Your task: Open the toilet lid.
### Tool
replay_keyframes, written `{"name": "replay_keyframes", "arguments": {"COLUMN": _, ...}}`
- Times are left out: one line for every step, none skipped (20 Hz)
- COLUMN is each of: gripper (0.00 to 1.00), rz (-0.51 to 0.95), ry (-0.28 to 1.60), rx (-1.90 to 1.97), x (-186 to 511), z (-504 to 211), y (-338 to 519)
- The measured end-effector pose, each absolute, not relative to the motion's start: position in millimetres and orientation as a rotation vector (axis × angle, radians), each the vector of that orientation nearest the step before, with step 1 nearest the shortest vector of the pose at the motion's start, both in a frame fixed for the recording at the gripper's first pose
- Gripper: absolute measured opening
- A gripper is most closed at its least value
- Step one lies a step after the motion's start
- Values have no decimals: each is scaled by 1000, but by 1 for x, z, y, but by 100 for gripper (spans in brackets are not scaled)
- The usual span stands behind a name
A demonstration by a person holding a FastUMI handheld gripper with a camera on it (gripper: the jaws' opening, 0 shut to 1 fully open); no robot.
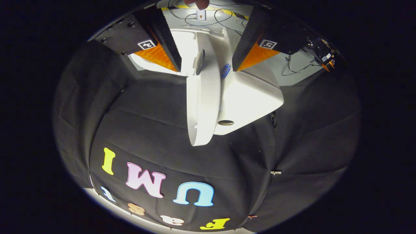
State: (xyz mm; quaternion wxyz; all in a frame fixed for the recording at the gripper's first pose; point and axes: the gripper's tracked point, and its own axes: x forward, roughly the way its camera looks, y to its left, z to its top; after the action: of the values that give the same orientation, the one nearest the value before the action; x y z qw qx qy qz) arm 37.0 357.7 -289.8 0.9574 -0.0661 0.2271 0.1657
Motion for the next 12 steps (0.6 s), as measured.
{"name": "replay_keyframes", "arguments": {"gripper": 99, "rz": 337, "ry": 451, "rx": -122, "x": 36, "z": -284, "y": 356}}
{"name": "replay_keyframes", "arguments": {"gripper": 99, "rz": 338, "ry": 439, "rx": -114, "x": 36, "z": -277, "y": 354}}
{"name": "replay_keyframes", "arguments": {"gripper": 99, "rz": 338, "ry": 426, "rx": -111, "x": 36, "z": -270, "y": 352}}
{"name": "replay_keyframes", "arguments": {"gripper": 99, "rz": 337, "ry": 410, "rx": -108, "x": 38, "z": -262, "y": 347}}
{"name": "replay_keyframes", "arguments": {"gripper": 99, "rz": 335, "ry": 394, "rx": -100, "x": 38, "z": -252, "y": 342}}
{"name": "replay_keyframes", "arguments": {"gripper": 99, "rz": 332, "ry": 383, "rx": -86, "x": 38, "z": -245, "y": 337}}
{"name": "replay_keyframes", "arguments": {"gripper": 99, "rz": 333, "ry": 370, "rx": -69, "x": 37, "z": -237, "y": 333}}
{"name": "replay_keyframes", "arguments": {"gripper": 99, "rz": 330, "ry": 356, "rx": -53, "x": 37, "z": -229, "y": 328}}
{"name": "replay_keyframes", "arguments": {"gripper": 99, "rz": 328, "ry": 341, "rx": -37, "x": 36, "z": -219, "y": 323}}
{"name": "replay_keyframes", "arguments": {"gripper": 99, "rz": 325, "ry": 326, "rx": -23, "x": 37, "z": -208, "y": 318}}
{"name": "replay_keyframes", "arguments": {"gripper": 99, "rz": 322, "ry": 312, "rx": -10, "x": 37, "z": -199, "y": 312}}
{"name": "replay_keyframes", "arguments": {"gripper": 99, "rz": 322, "ry": 300, "rx": 5, "x": 37, "z": -191, "y": 306}}
